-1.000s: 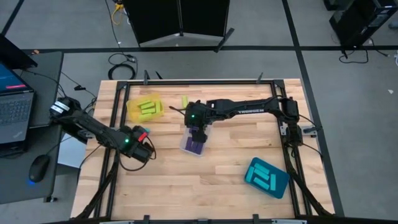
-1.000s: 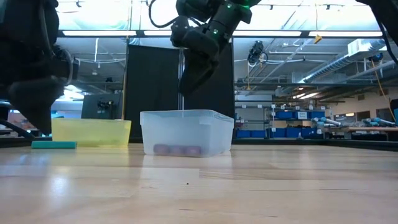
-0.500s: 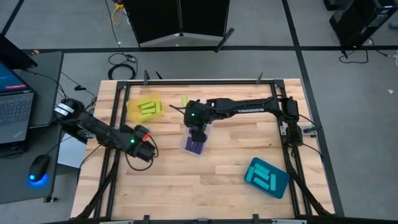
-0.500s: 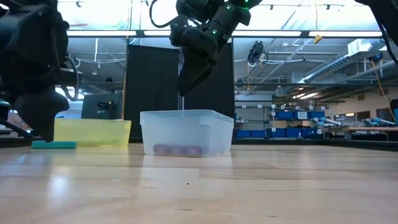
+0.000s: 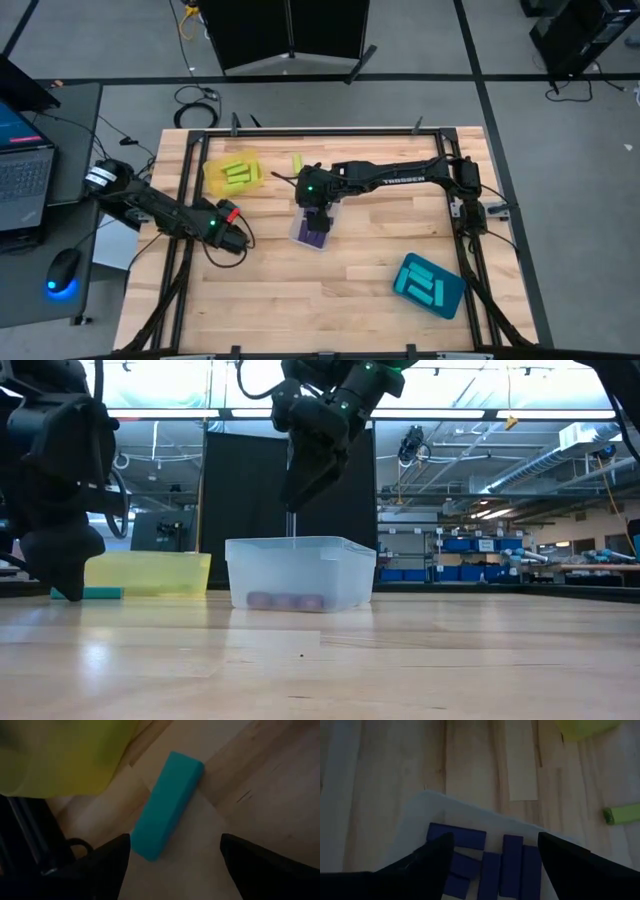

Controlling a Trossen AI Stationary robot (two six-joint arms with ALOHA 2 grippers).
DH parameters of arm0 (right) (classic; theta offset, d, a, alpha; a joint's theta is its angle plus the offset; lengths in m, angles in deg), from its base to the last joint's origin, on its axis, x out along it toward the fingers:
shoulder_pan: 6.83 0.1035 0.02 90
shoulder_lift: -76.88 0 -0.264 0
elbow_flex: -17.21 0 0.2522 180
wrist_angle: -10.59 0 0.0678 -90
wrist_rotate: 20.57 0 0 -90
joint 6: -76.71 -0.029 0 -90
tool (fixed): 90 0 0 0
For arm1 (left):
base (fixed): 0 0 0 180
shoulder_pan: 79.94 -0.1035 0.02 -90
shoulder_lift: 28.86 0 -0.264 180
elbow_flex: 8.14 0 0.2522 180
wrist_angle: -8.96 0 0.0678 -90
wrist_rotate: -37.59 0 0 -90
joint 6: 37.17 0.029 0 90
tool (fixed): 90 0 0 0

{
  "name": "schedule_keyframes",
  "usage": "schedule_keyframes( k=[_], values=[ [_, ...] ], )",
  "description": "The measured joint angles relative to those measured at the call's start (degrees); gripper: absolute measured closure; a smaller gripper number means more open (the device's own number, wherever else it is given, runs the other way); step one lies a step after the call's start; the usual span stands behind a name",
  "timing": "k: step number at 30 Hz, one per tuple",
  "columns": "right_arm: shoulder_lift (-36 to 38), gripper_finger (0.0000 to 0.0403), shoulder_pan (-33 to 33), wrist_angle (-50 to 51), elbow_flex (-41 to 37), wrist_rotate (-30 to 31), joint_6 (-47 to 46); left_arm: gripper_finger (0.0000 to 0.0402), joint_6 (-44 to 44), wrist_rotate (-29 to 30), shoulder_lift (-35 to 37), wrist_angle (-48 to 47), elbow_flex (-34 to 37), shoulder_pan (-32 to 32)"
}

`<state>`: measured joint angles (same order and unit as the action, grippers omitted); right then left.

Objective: Sort blocks
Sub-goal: Put the blue block into the blue bin

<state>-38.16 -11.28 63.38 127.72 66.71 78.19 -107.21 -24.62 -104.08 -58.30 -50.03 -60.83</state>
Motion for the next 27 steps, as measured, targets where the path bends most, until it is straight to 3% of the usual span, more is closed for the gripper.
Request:
schedule_keyframes(
  k=[13,27],
  values=[
    [0.0,0.0107,0.0,-0.7,0.0,0.0,0.12,0.0081,6.69,0.39,-0.11,2.11,-1.18,-4.89],
    [0.0,0.0111,0.0,-0.78,0.02,-0.38,1.9,0.0081,15.17,-4.38,0.44,4.01,-1.42,-13.58]
  ],
)
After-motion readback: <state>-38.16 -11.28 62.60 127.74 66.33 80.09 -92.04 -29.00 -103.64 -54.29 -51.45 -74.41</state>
